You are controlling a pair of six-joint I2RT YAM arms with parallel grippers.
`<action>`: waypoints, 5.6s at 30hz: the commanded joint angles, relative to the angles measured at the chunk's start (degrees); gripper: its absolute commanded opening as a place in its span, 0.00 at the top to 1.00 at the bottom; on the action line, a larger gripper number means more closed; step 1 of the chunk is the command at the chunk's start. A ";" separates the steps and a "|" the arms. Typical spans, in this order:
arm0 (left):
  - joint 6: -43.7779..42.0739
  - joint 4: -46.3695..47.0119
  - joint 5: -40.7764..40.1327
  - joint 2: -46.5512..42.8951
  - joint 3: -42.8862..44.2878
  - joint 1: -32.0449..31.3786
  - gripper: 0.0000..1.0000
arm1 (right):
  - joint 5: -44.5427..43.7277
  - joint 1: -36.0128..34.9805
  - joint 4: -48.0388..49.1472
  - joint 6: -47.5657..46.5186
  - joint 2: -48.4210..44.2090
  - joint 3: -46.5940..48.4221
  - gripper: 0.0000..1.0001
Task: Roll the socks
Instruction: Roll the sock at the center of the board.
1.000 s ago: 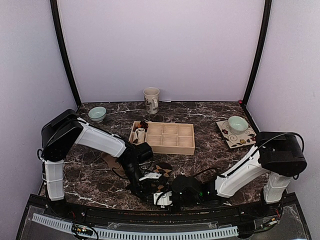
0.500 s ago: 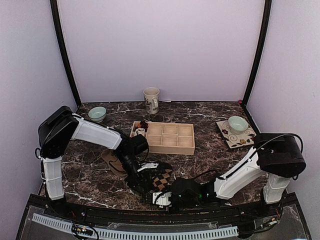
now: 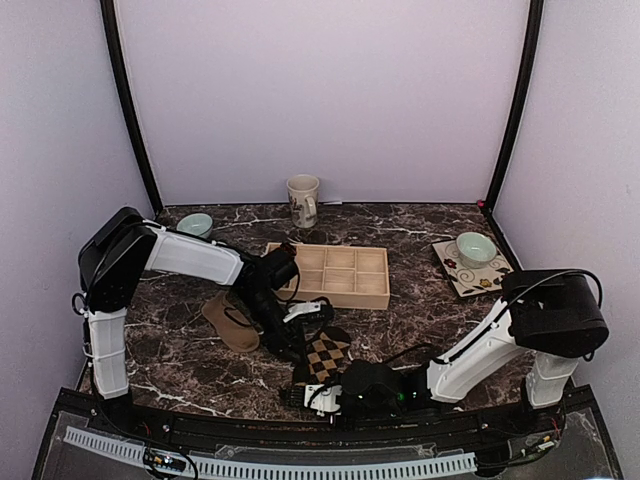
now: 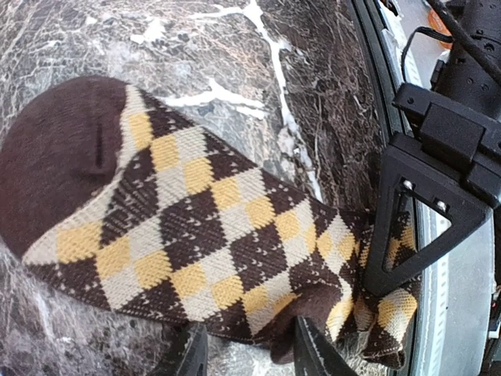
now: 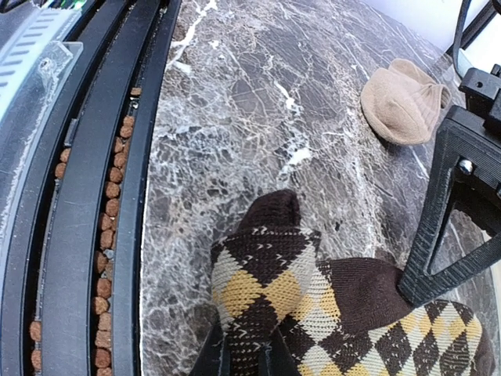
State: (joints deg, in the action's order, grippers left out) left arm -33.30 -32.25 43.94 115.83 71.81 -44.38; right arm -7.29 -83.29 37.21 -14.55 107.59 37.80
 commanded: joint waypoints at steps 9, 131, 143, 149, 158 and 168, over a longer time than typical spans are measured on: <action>3.56 2.50 -6.61 -3.38 0.03 -0.19 0.56 | 11.31 -0.74 -6.48 9.75 2.26 -3.46 0.97; -8.61 27.54 -44.78 -24.37 -28.09 -17.40 0.56 | 47.43 22.82 -16.21 37.54 21.81 6.96 1.00; -9.51 23.87 -39.31 -22.53 -27.18 -18.63 0.87 | 45.11 23.36 -12.00 39.16 18.50 4.00 0.92; -10.36 20.61 -36.17 -22.40 -27.47 -18.58 1.00 | 36.09 24.05 -6.08 38.24 10.90 -0.35 0.56; -11.20 16.67 -30.28 -21.41 -26.20 -18.43 1.00 | 13.57 21.94 2.87 34.18 -6.87 -11.03 0.01; -12.95 11.50 -23.69 -17.55 -22.90 -16.75 1.00 | -19.33 21.28 -1.57 48.33 -32.57 -24.53 0.01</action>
State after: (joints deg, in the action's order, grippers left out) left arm -44.99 -12.14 14.63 94.85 48.03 -61.71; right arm -16.67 -63.79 39.68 26.02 78.39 14.52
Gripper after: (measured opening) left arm 0.060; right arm 0.994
